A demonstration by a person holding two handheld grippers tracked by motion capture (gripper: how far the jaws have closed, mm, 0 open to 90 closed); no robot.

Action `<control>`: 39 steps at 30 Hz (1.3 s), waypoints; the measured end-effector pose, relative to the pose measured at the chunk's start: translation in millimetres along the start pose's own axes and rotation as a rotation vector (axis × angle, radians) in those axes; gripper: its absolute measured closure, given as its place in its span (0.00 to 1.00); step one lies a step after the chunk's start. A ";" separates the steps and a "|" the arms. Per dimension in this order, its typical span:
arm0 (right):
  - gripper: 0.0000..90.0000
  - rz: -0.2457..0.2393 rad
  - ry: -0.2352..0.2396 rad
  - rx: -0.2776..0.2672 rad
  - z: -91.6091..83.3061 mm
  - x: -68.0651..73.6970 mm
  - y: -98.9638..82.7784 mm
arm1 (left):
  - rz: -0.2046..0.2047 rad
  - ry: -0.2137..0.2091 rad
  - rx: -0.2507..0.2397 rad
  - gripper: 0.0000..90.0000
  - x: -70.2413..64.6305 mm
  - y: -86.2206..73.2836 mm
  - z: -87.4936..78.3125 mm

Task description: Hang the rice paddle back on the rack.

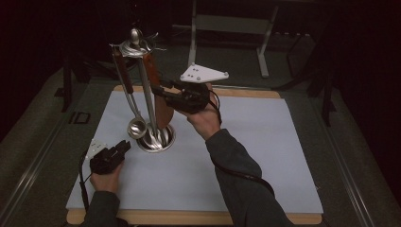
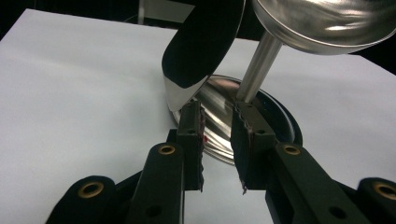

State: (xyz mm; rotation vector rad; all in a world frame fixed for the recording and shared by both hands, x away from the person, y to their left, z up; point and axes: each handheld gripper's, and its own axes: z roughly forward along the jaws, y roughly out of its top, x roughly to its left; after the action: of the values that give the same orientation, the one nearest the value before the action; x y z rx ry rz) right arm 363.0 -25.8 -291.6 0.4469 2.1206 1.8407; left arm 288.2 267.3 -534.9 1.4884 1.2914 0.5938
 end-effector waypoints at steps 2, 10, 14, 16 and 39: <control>0.73 -0.003 0.002 -0.001 0.2 0.8 0.2 | 0.000 0.000 0.000 0.82 0.0 0.0 0.0; 0.73 -0.016 -0.005 0.009 4.0 3.6 2.8 | -0.002 -0.001 -0.001 0.82 0.2 0.0 -0.1; 0.73 -0.015 -0.015 0.014 5.8 4.1 3.8 | -0.001 -0.001 -0.002 0.82 0.4 0.0 -0.2; 0.73 -0.017 -0.022 0.013 6.6 4.4 4.3 | -0.002 -0.001 -0.002 0.82 0.4 0.0 -0.1; 0.72 -0.037 -0.057 0.058 15.4 7.8 0.7 | -0.002 -0.002 -0.003 0.82 0.3 0.0 -0.4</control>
State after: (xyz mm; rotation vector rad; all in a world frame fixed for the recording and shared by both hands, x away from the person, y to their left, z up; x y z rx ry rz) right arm 362.4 -8.7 -293.1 0.4645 2.1346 1.7294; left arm 287.9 267.7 -534.8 1.4849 1.2902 0.5920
